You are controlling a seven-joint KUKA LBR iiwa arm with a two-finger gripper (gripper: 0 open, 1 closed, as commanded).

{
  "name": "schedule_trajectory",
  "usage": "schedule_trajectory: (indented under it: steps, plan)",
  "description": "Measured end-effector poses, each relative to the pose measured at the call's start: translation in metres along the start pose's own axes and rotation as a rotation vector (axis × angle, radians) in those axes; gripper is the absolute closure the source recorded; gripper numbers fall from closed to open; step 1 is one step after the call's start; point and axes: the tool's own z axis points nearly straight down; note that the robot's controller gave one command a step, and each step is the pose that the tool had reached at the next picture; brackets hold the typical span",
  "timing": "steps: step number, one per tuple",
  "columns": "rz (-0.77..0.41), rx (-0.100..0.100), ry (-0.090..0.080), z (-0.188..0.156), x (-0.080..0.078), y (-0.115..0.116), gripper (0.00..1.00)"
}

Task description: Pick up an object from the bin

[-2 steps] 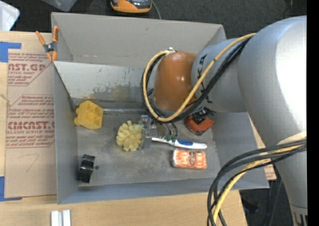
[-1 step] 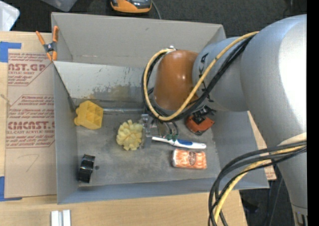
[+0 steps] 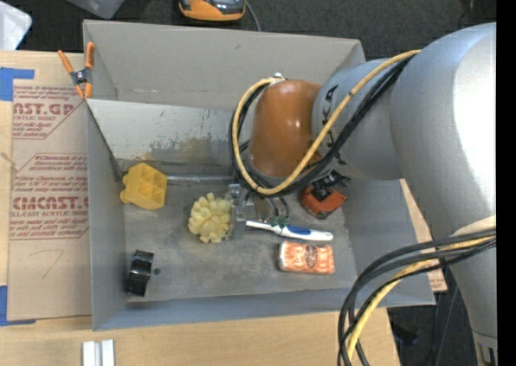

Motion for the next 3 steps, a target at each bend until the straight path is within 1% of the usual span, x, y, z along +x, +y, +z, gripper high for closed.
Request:
schedule_trajectory:
  steps: [1,2,3]
  plan:
    - [0.0,0.0,0.0,-0.006,0.0,0.0,1.0]
    - [0.0,0.0,0.004,-0.036,0.001,0.001,1.0]
    - [0.001,-0.001,0.0,-0.059,0.0,0.001,1.0]
